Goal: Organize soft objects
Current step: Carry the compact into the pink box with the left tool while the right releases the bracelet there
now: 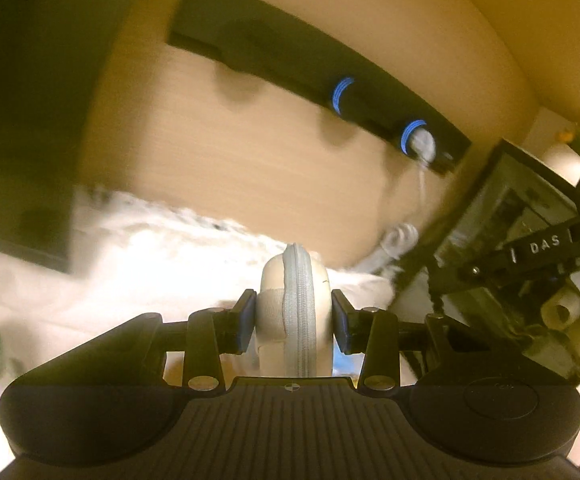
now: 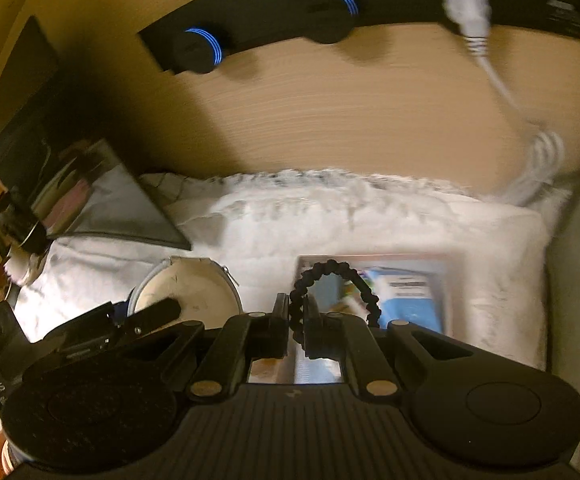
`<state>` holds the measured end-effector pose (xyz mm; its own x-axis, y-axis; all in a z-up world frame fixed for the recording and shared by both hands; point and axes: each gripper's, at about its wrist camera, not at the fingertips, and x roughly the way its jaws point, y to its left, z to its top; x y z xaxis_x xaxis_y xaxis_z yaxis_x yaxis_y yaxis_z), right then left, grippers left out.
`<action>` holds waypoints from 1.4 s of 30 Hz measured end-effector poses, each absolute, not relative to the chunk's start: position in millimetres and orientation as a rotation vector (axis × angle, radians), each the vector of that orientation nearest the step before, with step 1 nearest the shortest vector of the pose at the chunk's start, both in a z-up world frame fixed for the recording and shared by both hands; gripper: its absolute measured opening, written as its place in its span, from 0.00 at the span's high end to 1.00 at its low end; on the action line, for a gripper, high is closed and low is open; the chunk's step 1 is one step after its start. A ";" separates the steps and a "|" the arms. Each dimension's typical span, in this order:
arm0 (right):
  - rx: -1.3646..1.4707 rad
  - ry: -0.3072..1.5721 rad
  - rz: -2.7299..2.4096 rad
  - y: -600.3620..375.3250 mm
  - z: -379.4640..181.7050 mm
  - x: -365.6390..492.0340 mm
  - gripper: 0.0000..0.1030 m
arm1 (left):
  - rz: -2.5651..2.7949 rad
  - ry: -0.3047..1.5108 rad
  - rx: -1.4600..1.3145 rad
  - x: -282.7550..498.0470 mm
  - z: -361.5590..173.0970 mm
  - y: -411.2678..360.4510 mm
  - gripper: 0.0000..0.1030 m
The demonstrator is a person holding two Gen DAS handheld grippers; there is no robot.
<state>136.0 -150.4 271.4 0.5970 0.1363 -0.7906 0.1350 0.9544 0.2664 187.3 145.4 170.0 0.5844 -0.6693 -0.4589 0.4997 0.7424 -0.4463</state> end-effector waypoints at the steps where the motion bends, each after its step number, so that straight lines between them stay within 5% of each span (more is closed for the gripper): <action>1: 0.320 0.933 -0.010 -156.0 270.8 134.1 0.93 | -0.704 0.659 -0.282 187.4 168.2 140.2 0.58; 20: 0.429 0.917 -0.079 -208.0 249.1 127.7 0.93 | -0.783 0.812 -0.412 232.3 122.0 61.8 0.57; 26: 0.504 0.940 -0.088 -223.8 208.7 152.6 0.93 | -0.668 0.837 -0.092 230.6 103.8 21.4 0.56; 36: 0.573 1.080 -0.104 -233.3 116.2 206.0 0.93 | -0.653 0.827 -0.103 223.7 117.9 42.3 0.56; 42: 0.613 1.143 -0.100 -234.4 79.9 215.6 0.93 | -0.614 0.828 -0.044 216.6 118.5 51.9 0.69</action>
